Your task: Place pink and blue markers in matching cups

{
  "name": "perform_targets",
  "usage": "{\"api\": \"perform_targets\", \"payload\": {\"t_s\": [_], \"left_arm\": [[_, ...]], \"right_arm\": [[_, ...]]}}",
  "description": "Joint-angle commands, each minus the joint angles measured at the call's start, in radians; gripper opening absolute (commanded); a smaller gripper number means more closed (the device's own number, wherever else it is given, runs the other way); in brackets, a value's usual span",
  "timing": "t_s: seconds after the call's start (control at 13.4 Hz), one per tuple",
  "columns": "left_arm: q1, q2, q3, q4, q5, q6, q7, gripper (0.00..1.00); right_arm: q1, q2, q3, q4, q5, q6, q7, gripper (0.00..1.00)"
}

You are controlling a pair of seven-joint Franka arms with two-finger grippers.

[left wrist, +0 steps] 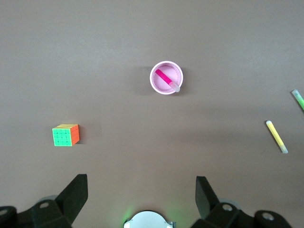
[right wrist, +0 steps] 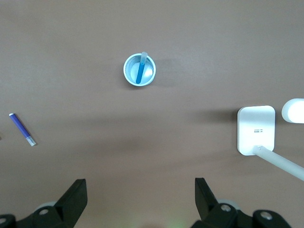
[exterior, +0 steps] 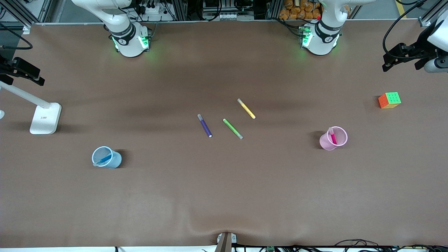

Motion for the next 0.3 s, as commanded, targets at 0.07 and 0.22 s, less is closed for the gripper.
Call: {"api": "perform_targets", "payload": {"t_s": [0.07, 0.22], "left_arm": [[-0.002, 0.008, 0.006, 0.039, -0.009, -0.019, 0.008, 1.00], [-0.001, 0.008, 0.006, 0.048, -0.011, -0.035, 0.008, 1.00]], "right_arm": [[-0.016, -0.008, 0.005, -0.005, 0.009, -0.026, -0.013, 1.00], [-0.016, -0.009, 0.005, -0.005, 0.008, -0.040, -0.015, 1.00]]}}
